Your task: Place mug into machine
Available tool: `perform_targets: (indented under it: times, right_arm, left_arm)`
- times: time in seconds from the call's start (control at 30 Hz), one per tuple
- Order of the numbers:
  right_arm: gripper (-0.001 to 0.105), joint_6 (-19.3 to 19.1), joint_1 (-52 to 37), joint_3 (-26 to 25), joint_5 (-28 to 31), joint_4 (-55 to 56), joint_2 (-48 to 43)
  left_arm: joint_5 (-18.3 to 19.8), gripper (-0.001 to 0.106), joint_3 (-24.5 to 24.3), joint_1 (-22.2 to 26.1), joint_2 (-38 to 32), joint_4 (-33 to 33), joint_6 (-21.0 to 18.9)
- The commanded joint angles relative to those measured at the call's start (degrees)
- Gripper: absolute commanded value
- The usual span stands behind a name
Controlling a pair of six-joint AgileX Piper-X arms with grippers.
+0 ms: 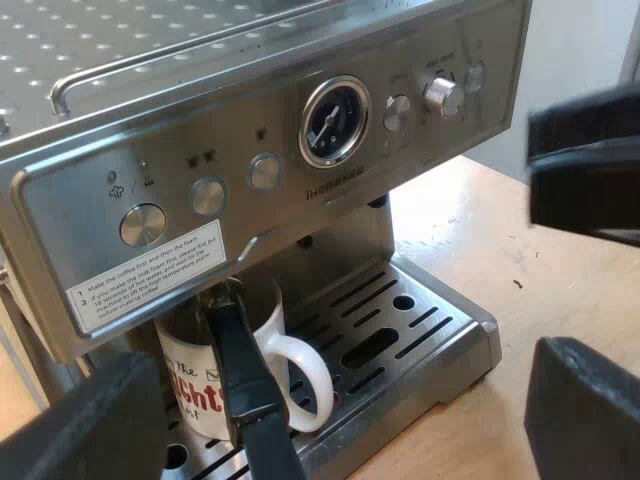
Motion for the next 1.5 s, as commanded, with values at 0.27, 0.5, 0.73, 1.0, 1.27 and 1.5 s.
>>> perform_targets:
  times: [0.27,0.5,0.73,1.0,1.27,1.5]
  right_arm:
    - [0.077,0.0,0.0,-0.5,-0.6,11.9,-5.6]
    - [0.077,3.7,-7.1,-4.0,-9.5,23.4,-8.0]
    - [0.077,4.1,-18.0,-5.2,-15.5,26.5,-11.0]
    - [0.077,6.9,-32.2,-5.2,-20.9,39.2,-16.3]
    - [0.077,3.7,-44.9,-5.2,-21.1,47.9,-21.6]
    - [0.077,2.0,-59.1,-3.5,-30.7,49.9,-24.4]
  left_arm:
    - [1.4,0.079,-0.8,-0.1,-0.1,-0.3,0.2]
    - [1.1,0.079,-2.3,-0.1,-0.1,-0.3,0.0]
    - [-1.1,0.079,-4.5,2.7,-0.1,-0.3,0.0]
    - [6.4,0.079,-4.5,17.4,-0.1,0.1,-0.2]
    - [8.5,0.079,-4.5,31.8,-0.6,6.0,-0.1]
    - [11.2,0.079,-4.5,34.8,-4.0,8.0,0.1]
